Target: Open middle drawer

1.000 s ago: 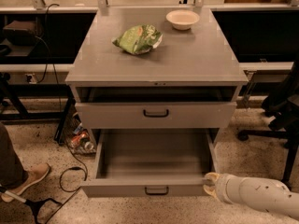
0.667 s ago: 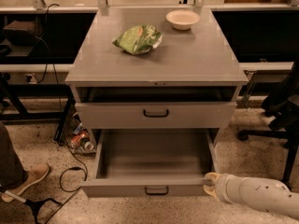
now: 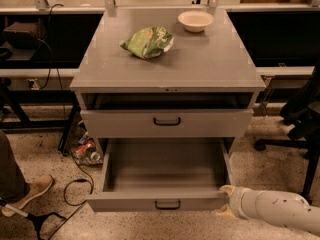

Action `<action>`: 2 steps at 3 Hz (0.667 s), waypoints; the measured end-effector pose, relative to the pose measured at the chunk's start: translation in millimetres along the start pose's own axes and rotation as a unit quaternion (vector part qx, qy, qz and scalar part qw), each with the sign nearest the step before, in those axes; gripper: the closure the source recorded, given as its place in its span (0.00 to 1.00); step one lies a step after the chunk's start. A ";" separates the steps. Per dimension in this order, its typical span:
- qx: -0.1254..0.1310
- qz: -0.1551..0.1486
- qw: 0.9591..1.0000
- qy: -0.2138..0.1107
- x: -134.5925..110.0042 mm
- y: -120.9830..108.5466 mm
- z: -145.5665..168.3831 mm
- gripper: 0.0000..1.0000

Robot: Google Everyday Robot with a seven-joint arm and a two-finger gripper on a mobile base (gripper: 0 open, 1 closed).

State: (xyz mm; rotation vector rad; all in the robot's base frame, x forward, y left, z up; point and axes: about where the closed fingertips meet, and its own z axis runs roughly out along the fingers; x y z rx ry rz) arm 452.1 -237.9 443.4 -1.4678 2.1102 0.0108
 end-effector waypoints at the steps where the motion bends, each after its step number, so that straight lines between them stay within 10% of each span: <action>1: 0.003 -0.001 1.000 -0.004 -1.0 -1.5 -2.5 0.00; 2: 0.019 0.002 1.000 -0.014 2.2 -9.1 -16.7 0.00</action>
Offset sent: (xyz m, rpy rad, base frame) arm -0.0054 -0.0752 0.0819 0.0743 -0.1985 -0.0706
